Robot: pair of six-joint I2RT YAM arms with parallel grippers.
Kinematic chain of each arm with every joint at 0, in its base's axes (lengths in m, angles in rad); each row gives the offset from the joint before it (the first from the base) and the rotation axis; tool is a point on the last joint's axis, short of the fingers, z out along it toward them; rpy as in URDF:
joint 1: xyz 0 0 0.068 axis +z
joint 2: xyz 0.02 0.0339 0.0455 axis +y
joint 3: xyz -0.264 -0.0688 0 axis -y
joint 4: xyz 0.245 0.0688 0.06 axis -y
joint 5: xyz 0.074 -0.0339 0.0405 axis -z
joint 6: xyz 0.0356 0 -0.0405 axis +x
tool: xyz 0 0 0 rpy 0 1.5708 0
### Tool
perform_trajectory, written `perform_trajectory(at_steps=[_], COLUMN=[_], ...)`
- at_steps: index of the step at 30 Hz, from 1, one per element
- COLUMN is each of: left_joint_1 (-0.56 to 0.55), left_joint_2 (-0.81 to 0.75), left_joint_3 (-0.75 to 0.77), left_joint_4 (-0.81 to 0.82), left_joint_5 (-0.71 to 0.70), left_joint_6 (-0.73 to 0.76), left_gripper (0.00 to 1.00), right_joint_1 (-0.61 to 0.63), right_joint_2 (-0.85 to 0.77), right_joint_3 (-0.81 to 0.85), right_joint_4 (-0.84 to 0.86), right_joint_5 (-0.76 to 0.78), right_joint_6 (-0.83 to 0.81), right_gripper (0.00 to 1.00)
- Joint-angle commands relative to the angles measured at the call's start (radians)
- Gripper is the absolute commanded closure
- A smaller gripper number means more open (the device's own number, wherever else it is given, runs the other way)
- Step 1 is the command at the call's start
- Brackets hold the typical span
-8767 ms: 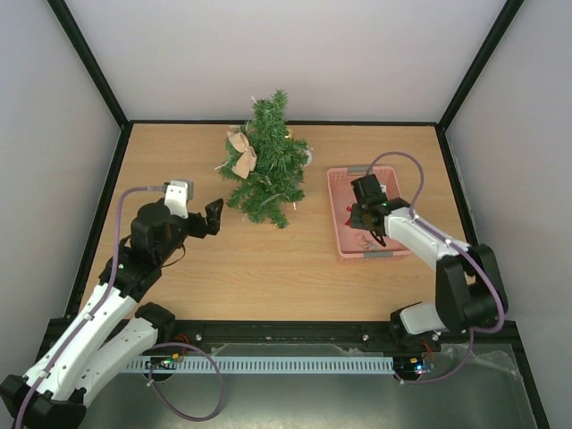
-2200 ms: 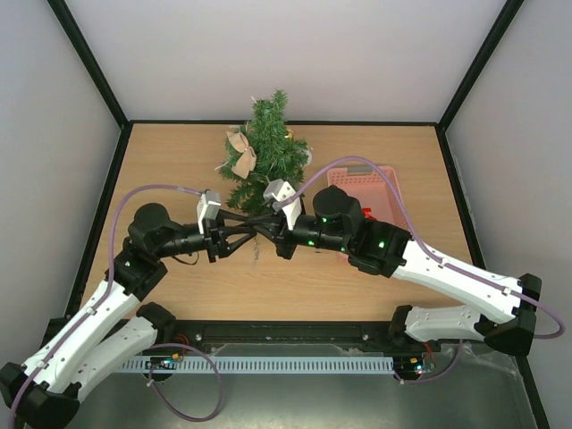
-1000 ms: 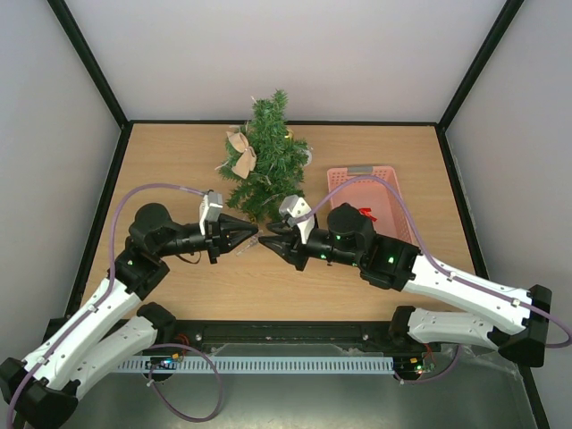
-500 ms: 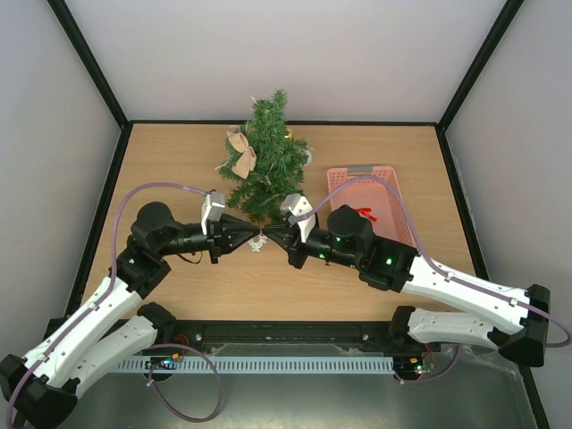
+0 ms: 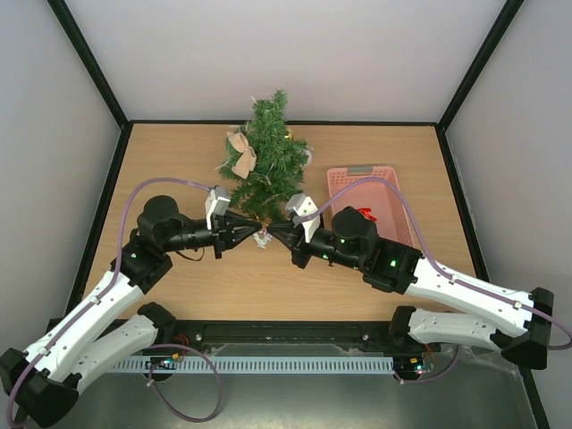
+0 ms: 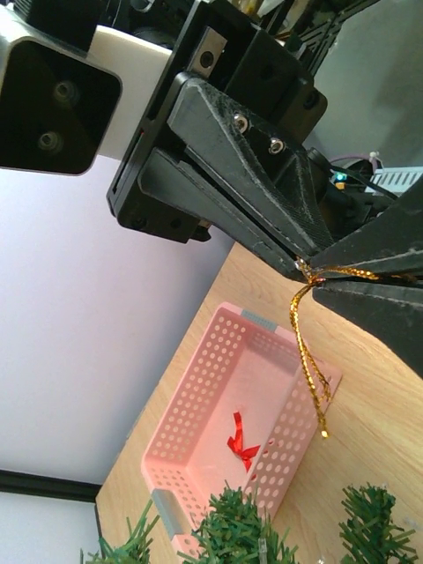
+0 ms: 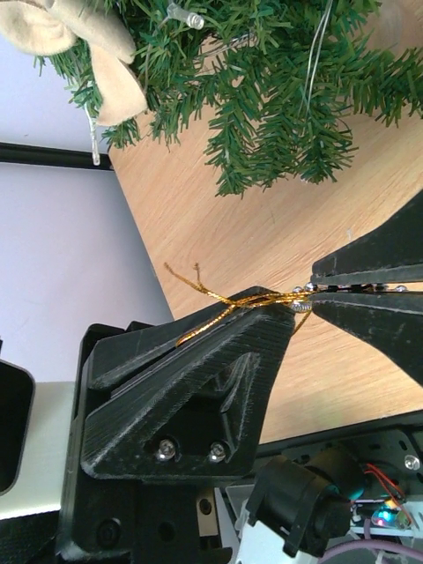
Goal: Decorate the small christmas tree
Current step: Hang the decoration item on the Christmas tree.
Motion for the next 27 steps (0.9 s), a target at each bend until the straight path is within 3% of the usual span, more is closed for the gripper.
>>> perform_trajectory(at_steps=[1,8,12,19,27], left_joint_1=[-0.004,-0.004,-0.004,-0.004,-0.004], left_joint_2=[-0.006,-0.009,-0.008,0.004,0.011], left_joint_3=[0.041,0.041,0.04,0.046,0.049], left_joint_4=[-0.027,-0.02,-0.017,0.003,0.003], left_joint_5=[-0.038,-0.048,-0.019,0.028,0.088], left_joint_6=[0.026,0.047,0.058,0.047,0.066], left_gripper=[0.97,0.98,0.98,0.98,0.98], right_joint_1=[0.007,0.006,0.007,0.006,0.006], right_joint_2=[-0.022,-0.015,-0.025,-0.02,-0.003], right_joint_3=[-0.019,-0.024,-0.025,-0.03,-0.016], right_joint_4=[-0.014,-0.003,0.013,0.031,0.057], right_joint_5=[0.033,0.066,0.072,-0.023,-0.046], right_joint_6=[-0.015,-0.011,-0.004,-0.057,-0.125], right_gripper=[0.98,0.97,0.81,0.68,0.71])
